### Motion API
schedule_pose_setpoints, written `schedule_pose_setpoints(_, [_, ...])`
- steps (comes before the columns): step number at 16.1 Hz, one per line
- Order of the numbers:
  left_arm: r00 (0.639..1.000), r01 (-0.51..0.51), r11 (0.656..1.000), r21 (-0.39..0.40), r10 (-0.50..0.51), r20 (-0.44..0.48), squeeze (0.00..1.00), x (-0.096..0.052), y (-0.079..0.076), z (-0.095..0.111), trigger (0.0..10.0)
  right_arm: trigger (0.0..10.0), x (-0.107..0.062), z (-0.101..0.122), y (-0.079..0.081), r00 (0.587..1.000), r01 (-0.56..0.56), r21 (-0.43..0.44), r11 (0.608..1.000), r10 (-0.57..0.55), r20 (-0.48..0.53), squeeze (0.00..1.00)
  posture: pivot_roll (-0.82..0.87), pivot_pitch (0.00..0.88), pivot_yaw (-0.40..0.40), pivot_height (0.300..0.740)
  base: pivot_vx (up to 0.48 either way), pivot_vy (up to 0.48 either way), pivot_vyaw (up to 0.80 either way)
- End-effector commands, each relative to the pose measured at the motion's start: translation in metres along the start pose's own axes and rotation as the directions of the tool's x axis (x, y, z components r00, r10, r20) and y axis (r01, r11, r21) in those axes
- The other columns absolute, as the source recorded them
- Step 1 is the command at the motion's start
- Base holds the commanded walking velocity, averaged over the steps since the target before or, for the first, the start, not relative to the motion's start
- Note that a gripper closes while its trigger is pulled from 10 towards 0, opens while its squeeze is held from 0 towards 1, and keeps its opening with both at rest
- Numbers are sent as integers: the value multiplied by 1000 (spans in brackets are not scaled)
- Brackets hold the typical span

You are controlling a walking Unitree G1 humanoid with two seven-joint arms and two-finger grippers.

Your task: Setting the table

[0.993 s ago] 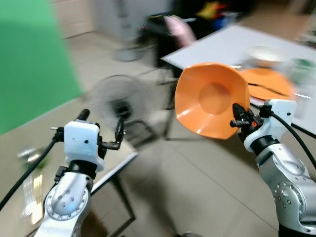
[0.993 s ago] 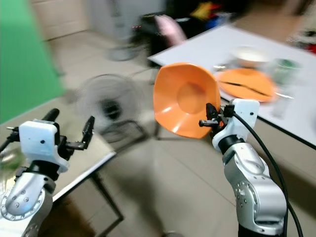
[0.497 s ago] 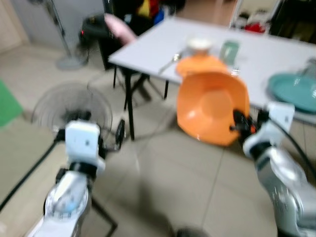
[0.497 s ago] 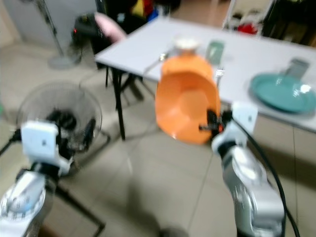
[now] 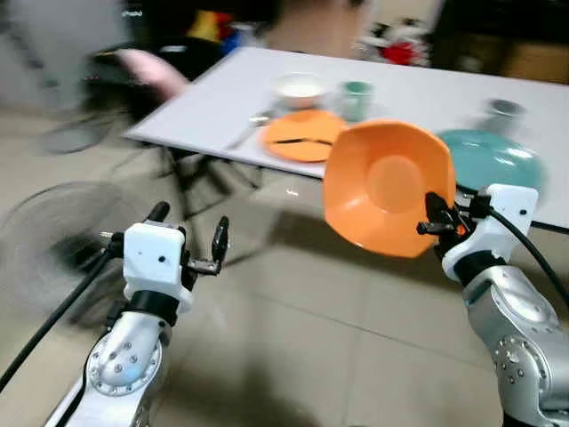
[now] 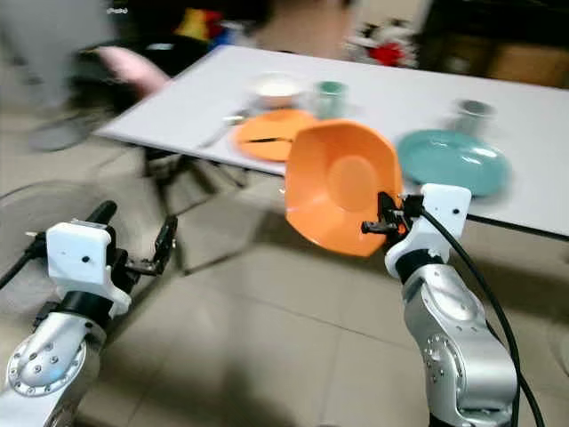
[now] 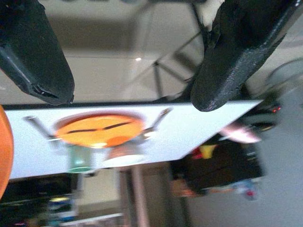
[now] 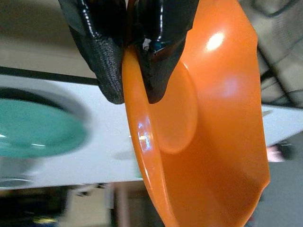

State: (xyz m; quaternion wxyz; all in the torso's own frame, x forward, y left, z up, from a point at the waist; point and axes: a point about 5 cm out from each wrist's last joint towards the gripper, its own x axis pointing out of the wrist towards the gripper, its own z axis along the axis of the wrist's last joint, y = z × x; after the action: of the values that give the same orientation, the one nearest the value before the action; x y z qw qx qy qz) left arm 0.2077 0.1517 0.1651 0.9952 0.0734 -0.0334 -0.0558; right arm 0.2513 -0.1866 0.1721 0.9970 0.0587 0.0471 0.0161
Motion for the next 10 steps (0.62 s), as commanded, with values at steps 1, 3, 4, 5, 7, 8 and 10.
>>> schedule_pose_setpoints(1, [1000,21,1000,-3,-21,16,0,3,-4,3,10000,10000,-3,10,-6,998,34,-14,999,-33,44,0,-125,0,36,740,394,0,-800])
schedule_pose_setpoints(3, [999,33,999,-5,-32,18,0,4,-5,3,10000,10000,-4,11,-7,998,41,-9,999,-41,42,0,-129,0,41,740,396,0,-800])
schedule_pose_setpoints(4, [999,38,999,-6,-38,21,0,4,-5,3,10000,10000,-4,11,-6,999,38,-8,999,-38,38,0,-129,0,43,740,398,0,-800])
schedule_pose_setpoints(5, [999,47,999,-1,-47,22,0,4,-6,3,10000,10000,-4,11,-6,999,37,5,999,-37,33,0,-130,0,44,740,401,0,-800])
schedule_pose_setpoints(7, [998,64,998,9,-64,23,0,5,-7,3,10000,10000,-2,10,-6,999,41,37,998,-42,17,0,-130,0,47,740,398,0,-800])
schedule_pose_setpoints(8, [997,70,998,10,-70,24,0,5,-8,3,10000,10000,-2,10,-6,999,39,49,998,-39,12,0,-129,0,48,740,394,0,-800])
schedule_pose_setpoints(10, [993,109,994,15,-110,35,0,8,-11,5,10000,10000,6,12,-3,999,-25,196,980,29,-18,0,-127,0,52,740,398,0,0])
